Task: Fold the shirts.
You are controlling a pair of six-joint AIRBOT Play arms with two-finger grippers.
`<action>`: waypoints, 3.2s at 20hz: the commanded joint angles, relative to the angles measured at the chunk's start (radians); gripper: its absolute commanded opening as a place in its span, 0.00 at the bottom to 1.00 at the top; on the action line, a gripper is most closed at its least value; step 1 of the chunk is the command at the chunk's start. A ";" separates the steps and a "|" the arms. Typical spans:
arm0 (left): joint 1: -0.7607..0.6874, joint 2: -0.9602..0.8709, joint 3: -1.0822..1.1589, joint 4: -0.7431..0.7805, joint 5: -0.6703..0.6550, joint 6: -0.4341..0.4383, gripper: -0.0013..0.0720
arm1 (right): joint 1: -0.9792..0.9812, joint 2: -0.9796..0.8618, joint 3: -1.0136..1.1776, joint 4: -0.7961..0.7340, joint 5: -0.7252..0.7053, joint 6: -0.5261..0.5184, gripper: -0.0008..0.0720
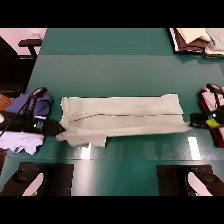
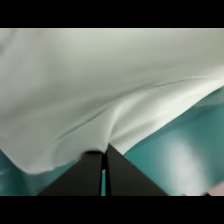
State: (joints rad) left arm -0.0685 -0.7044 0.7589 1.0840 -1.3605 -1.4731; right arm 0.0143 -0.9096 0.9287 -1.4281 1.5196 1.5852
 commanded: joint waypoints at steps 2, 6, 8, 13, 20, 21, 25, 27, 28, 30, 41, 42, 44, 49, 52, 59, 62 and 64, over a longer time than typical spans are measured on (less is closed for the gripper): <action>0.000 -0.306 0.116 0.013 0.323 0.121 0.05 | 0.003 -0.286 0.167 0.051 -0.127 -0.024 0.03; 0.001 -0.547 0.215 0.013 0.398 0.146 0.06 | 0.003 -0.487 0.301 0.142 -0.185 -0.038 0.04; 0.000 -0.601 0.235 0.011 0.401 0.146 0.21 | 0.003 -0.555 0.362 0.190 -0.209 -0.052 0.07; 0.000 -0.605 0.320 0.009 0.317 0.138 0.70 | -0.048 -0.619 0.472 0.384 -0.136 -0.249 0.70; 0.000 -0.606 0.378 -0.045 0.228 0.138 0.05 | -0.330 -0.525 0.225 0.389 -0.135 -0.345 0.79; 0.000 -0.606 0.378 -0.070 0.232 0.138 0.05 | -0.367 -0.539 0.198 0.390 -0.132 -0.354 0.88; 0.000 -0.606 0.375 -0.147 0.278 0.138 0.05 | -0.411 -0.628 0.132 0.401 -0.143 -0.378 0.88; 0.000 -0.614 0.370 -0.174 0.298 0.128 0.05 | -0.382 -0.679 0.136 0.476 -0.144 -0.427 0.87; -0.007 -0.615 0.367 -0.176 0.310 0.110 0.05 | -0.360 -0.701 0.149 0.504 -0.152 -0.430 0.84; -0.048 -0.615 0.359 -0.177 0.346 0.111 0.05 | -0.304 -0.735 0.182 0.543 -0.175 -0.434 0.76; -0.399 -0.784 0.436 -0.183 0.559 0.056 0.05 | -0.130 -0.527 0.413 0.547 -0.053 -0.375 0.03; -0.423 -0.827 0.470 -0.190 0.554 0.055 0.05 | -0.105 -0.485 0.449 0.547 -0.053 -0.353 0.03; -0.468 -0.914 0.546 -0.208 0.534 0.055 0.05 | -0.045 -0.415 0.513 0.547 -0.054 -0.304 0.03; -0.544 -1.051 0.658 -0.211 0.526 0.020 0.05 | 0.117 -0.341 0.642 0.548 -0.055 -0.245 0.03; -0.550 -1.088 0.680 -0.222 0.529 0.003 0.05 | 0.218 -0.342 0.689 0.558 -0.069 -0.231 0.03; -0.547 -1.099 0.684 -0.203 0.536 0.005 0.05 | 0.375 -0.398 0.697 0.711 -0.167 -0.232 0.03; -0.478 -1.065 0.696 -0.186 0.453 0.003 0.05 | 0.433 -0.418 0.697 0.729 -0.221 -0.241 0.03; -0.387 -0.976 0.696 -0.127 0.412 0.002 0.05 | 0.477 -0.431 0.697 0.730 -0.249 -0.241 0.03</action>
State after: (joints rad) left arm -0.5381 -1.7496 1.4506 0.9012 -0.8841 -1.4696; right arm 0.4339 -1.3231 1.6245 -0.7177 1.3231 1.3487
